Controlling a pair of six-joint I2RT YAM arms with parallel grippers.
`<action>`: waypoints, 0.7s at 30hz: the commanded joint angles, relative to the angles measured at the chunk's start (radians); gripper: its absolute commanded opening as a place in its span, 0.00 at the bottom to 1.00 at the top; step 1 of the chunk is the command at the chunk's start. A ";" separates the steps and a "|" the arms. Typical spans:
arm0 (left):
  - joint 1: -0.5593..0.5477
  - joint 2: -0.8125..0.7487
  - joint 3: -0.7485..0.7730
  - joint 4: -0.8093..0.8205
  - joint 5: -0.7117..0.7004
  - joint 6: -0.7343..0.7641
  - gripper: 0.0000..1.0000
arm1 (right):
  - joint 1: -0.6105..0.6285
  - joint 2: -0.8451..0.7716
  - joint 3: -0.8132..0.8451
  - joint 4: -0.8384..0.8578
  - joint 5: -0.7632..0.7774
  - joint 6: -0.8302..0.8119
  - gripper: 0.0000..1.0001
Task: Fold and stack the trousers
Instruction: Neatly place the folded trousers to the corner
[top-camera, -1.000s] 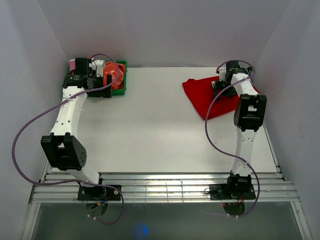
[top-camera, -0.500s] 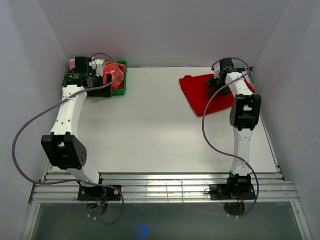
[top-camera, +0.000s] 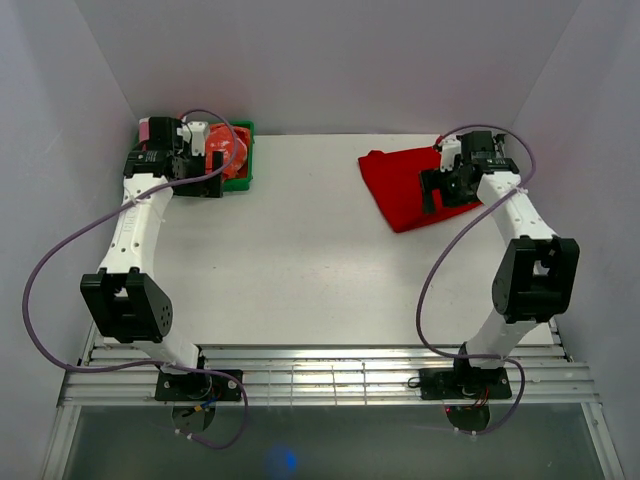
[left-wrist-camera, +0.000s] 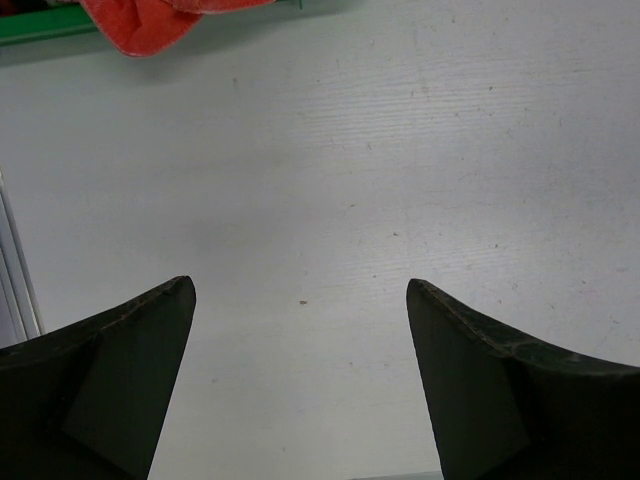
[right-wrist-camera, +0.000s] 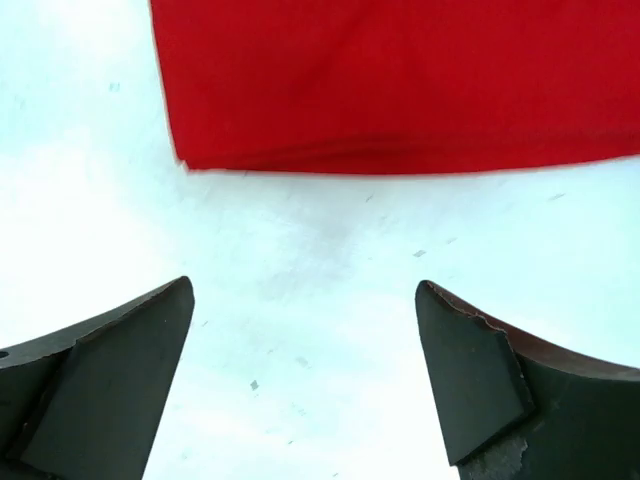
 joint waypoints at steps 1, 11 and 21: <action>0.037 -0.082 -0.024 0.017 -0.001 -0.002 0.98 | 0.016 0.015 -0.149 0.026 -0.045 0.097 0.97; 0.043 -0.091 0.008 -0.016 -0.021 0.021 0.98 | 0.115 0.110 -0.245 0.211 -0.160 0.301 0.90; 0.046 -0.114 0.002 -0.052 -0.036 0.021 0.98 | 0.192 0.303 -0.095 0.428 -0.129 0.519 0.87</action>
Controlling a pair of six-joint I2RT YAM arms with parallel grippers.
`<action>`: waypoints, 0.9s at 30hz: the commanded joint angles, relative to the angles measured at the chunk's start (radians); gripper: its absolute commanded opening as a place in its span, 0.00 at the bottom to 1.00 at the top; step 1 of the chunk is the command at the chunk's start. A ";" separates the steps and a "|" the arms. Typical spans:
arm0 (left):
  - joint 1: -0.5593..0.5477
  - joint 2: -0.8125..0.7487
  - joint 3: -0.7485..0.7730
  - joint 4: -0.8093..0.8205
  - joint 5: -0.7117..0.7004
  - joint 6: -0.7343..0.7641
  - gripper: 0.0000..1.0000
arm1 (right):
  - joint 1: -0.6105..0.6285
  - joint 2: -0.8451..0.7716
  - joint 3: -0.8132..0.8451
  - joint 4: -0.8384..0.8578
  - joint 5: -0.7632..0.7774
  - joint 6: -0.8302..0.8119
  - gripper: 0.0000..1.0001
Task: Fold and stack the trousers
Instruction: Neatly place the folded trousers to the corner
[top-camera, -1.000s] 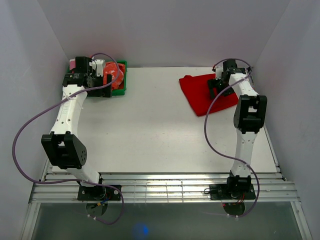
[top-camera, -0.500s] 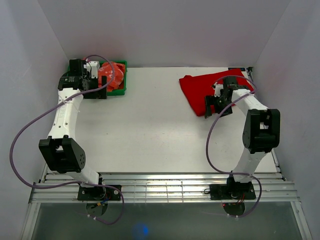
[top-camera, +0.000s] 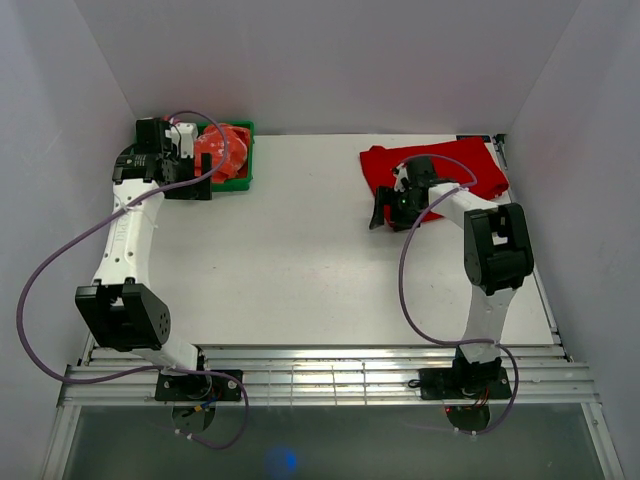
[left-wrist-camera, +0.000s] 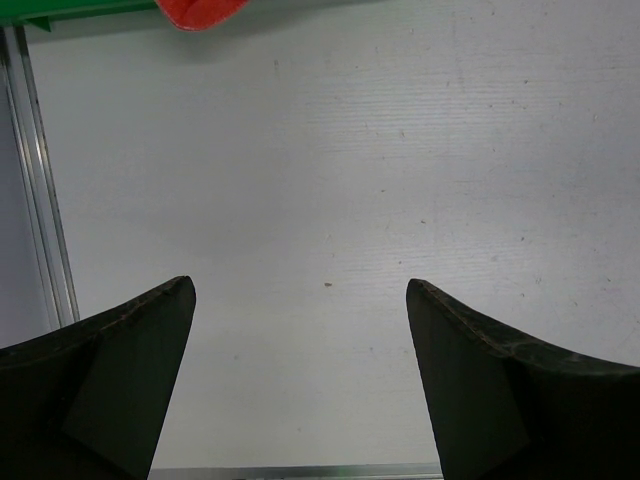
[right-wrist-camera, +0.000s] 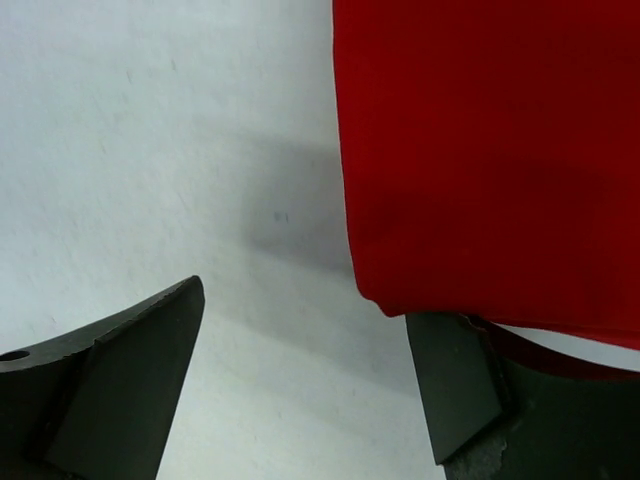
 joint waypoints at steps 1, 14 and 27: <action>0.007 -0.062 0.024 -0.028 -0.016 0.010 0.98 | -0.009 0.126 0.095 0.122 0.018 0.096 0.87; 0.007 -0.063 0.020 -0.035 -0.025 0.021 0.98 | 0.003 0.233 0.293 0.168 0.038 0.069 0.87; 0.013 -0.047 0.000 0.047 0.100 0.021 0.98 | 0.016 0.071 0.392 0.013 -0.082 -0.074 0.98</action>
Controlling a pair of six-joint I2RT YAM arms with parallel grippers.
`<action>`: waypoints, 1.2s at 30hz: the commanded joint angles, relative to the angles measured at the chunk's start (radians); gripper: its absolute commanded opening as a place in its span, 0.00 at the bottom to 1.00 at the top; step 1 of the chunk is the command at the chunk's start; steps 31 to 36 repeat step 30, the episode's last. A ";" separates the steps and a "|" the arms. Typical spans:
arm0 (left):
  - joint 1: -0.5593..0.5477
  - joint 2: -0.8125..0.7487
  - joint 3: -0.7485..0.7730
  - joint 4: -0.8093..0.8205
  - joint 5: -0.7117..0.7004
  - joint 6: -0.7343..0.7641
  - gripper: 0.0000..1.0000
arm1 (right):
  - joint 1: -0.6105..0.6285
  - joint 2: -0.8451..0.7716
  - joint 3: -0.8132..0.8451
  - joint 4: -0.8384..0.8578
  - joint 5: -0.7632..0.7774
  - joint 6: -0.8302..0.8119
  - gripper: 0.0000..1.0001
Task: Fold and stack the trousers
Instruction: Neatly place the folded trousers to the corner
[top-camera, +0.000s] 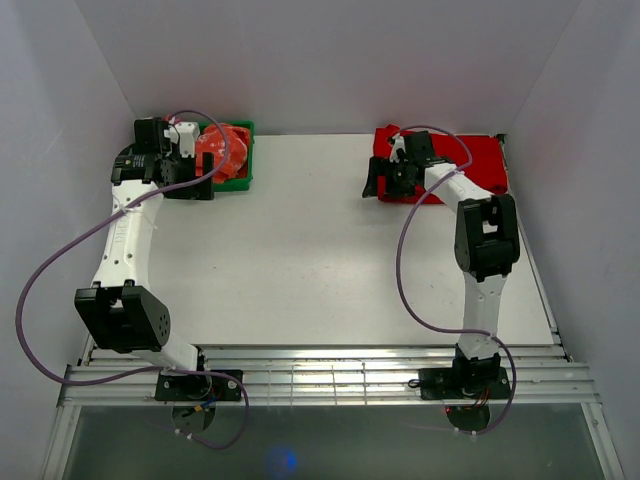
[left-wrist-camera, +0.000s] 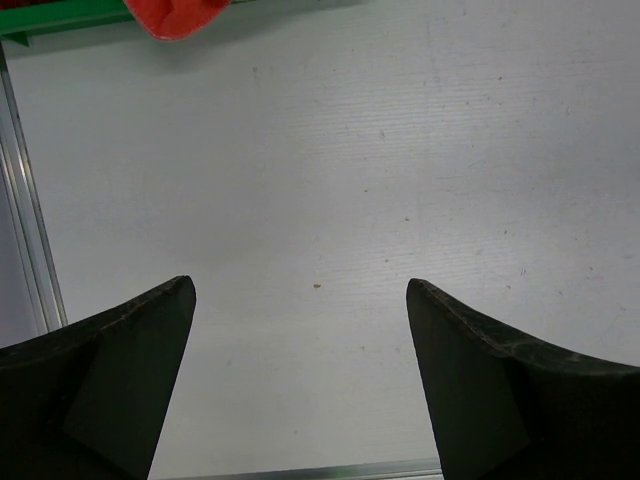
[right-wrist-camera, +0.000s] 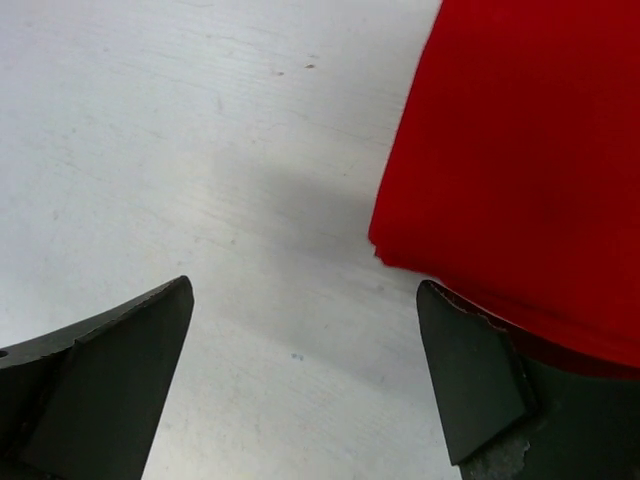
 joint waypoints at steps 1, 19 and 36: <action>0.010 -0.015 0.003 0.072 0.083 0.000 0.98 | 0.037 -0.188 0.054 -0.068 -0.052 -0.081 0.98; 0.016 0.311 0.322 0.032 0.350 0.012 0.98 | -0.058 -0.838 -0.419 -0.292 0.261 -0.552 0.90; -0.001 0.069 -0.162 0.230 0.313 -0.012 0.98 | -0.295 -0.956 -0.612 -0.375 -0.020 -0.514 0.90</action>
